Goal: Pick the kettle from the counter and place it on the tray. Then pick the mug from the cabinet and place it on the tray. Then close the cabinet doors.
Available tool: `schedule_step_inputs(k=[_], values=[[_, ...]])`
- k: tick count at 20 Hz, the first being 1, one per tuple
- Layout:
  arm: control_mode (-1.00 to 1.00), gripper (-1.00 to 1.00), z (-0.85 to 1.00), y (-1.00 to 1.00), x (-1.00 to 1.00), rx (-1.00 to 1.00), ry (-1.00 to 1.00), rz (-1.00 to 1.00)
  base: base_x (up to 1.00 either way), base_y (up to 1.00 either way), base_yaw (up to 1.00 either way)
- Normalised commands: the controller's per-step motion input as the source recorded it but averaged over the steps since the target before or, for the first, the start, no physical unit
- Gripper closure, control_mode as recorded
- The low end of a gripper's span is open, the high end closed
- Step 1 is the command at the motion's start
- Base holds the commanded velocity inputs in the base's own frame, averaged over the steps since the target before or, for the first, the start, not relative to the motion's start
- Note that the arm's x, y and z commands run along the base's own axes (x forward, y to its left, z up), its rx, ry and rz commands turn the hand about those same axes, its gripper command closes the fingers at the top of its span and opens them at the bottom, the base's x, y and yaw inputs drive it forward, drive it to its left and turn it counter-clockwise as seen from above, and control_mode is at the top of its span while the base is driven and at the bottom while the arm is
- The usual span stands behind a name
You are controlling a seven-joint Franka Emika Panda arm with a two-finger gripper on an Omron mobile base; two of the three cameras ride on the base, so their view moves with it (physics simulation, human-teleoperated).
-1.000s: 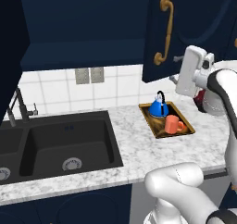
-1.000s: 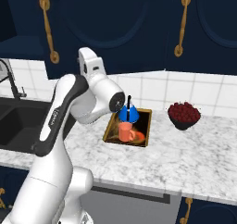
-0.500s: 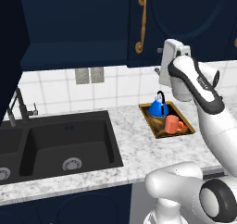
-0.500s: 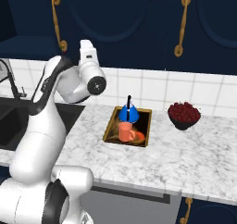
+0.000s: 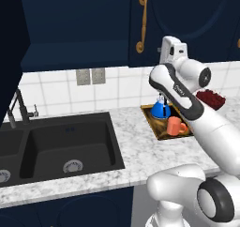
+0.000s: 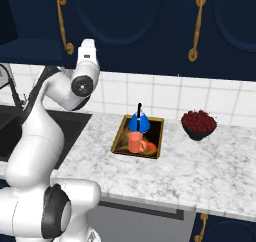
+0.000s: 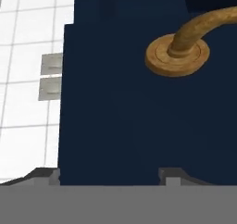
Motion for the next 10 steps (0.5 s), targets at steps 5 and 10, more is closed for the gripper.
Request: schedule_step_inputs(k=[5, 10], values=[[-1.0, -1.0, -0.79, 0.0, -0.1, -0.03, 0.29, -0.14, 0.0, 0.0, 0.0], [-1.0, -1.0, -0.65, 0.02, -0.35, -0.05, 0.33, -0.02, 0.0, 0.0, 0.0]])
